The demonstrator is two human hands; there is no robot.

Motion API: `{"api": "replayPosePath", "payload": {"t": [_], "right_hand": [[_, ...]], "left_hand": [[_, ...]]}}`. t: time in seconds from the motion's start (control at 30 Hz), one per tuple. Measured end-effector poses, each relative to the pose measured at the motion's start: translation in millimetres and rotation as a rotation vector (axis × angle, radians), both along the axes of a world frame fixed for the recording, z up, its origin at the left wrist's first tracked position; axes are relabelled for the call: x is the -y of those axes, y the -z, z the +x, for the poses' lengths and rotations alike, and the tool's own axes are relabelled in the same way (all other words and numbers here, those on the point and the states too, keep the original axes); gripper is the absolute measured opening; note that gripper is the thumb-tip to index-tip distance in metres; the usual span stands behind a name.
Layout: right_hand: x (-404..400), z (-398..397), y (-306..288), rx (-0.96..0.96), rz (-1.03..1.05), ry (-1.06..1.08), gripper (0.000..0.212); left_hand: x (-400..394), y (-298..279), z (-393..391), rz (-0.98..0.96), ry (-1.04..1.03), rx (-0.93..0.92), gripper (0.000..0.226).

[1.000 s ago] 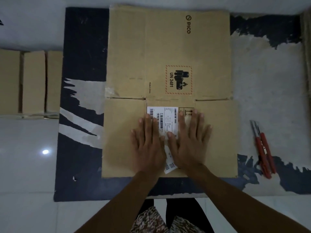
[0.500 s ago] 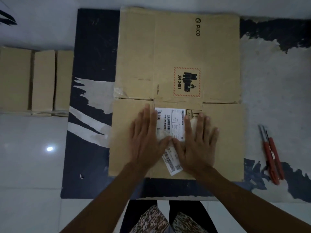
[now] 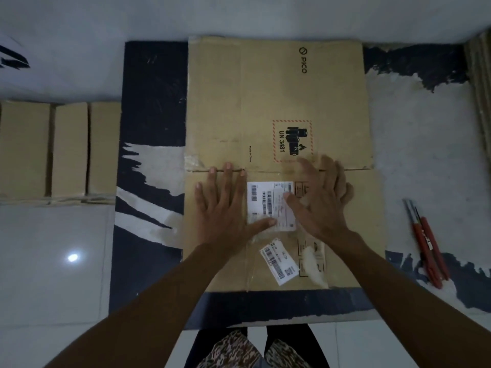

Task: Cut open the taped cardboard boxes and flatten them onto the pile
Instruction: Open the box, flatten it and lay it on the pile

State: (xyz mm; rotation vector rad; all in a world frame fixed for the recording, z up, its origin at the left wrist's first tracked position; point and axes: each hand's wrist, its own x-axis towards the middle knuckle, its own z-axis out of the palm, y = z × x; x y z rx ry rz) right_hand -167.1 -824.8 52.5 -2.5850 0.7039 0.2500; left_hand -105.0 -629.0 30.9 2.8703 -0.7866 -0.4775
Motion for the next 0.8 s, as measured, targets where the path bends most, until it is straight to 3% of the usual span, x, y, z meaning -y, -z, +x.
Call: {"api": "replayPosePath", "payload": {"t": [0.17,0.37,0.57,0.7,0.8], "right_hand": [[8,21,11,-0.132,-0.106,-0.077,0.09],[6,19,12,-0.128,-0.149,-0.078,0.087],[7,25,2,-0.185,-0.152,-0.08,0.085],[28,68,-2,-0.016,-0.184,-0.018,0.057],[55,123,8,0.031,-0.208,-0.011,0.059]], "left_hand": [[2,-3,4,-0.032,0.014,0.014,0.116],[35,-21,50,-0.265,-0.071,0.096,0.063],[68,0,102,-0.176,0.024,0.056,0.068],[70,9,102,-0.099,0.021,0.083,0.068],[73,6,103,-0.085,0.027,0.086,0.069]]}}
